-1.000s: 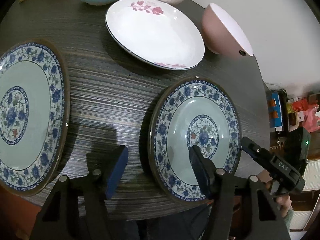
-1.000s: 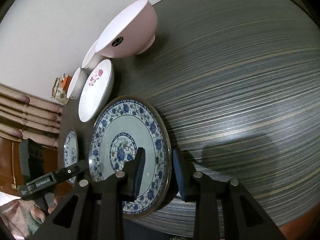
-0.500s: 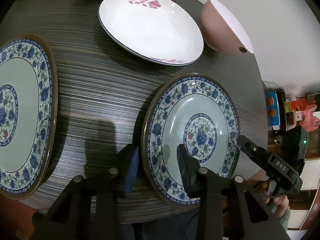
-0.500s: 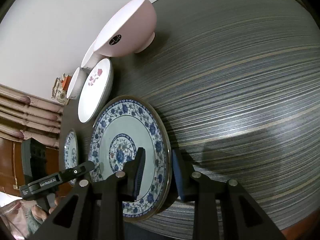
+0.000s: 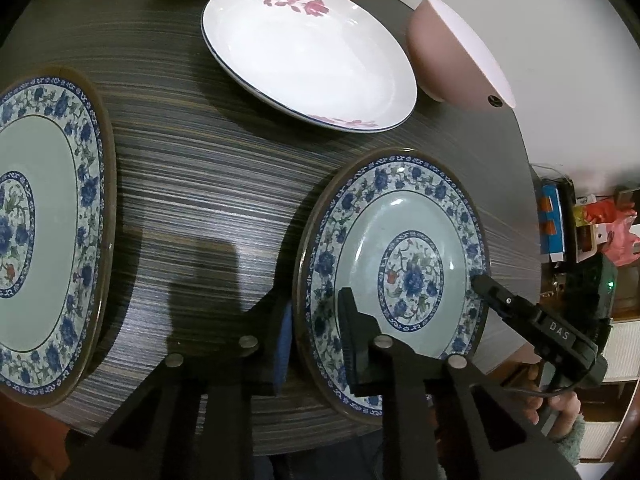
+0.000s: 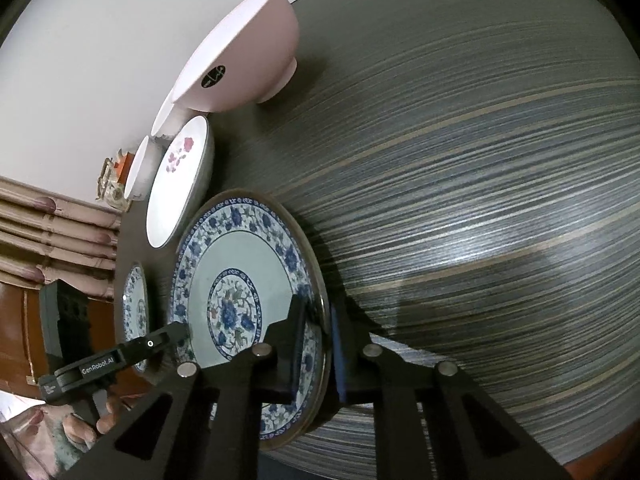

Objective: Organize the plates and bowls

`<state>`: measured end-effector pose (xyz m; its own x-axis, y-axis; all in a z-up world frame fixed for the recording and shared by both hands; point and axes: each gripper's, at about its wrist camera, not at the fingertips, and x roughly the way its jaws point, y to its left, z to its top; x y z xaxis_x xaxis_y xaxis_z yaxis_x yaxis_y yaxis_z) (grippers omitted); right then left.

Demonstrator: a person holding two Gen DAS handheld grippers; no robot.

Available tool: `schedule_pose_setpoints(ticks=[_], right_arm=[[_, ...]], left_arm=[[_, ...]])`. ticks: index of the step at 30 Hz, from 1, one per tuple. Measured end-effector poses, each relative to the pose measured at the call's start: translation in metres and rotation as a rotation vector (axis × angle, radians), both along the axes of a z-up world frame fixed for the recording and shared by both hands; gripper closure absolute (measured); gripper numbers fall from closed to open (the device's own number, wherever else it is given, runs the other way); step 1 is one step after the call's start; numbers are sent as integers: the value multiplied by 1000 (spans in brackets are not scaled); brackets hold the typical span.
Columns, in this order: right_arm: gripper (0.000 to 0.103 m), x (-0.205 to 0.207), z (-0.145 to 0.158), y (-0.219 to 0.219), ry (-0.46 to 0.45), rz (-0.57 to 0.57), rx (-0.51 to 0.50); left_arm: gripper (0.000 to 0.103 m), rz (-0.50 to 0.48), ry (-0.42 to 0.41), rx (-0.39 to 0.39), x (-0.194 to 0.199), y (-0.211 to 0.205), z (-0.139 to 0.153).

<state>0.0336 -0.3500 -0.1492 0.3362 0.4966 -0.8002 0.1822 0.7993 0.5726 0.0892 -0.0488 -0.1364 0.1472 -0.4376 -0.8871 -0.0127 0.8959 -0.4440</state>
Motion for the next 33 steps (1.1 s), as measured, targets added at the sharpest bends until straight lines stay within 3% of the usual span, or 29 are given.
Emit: schedule_pose_setpoints(ticks=[19, 33], right_arm=[[91, -3, 12, 12, -25, 33, -22], [91, -13, 39, 38, -98, 81, -47]], left_arm=[[88, -20, -59, 27, -17, 18, 14], [88, 14, -111, 29, -26, 50, 36]])
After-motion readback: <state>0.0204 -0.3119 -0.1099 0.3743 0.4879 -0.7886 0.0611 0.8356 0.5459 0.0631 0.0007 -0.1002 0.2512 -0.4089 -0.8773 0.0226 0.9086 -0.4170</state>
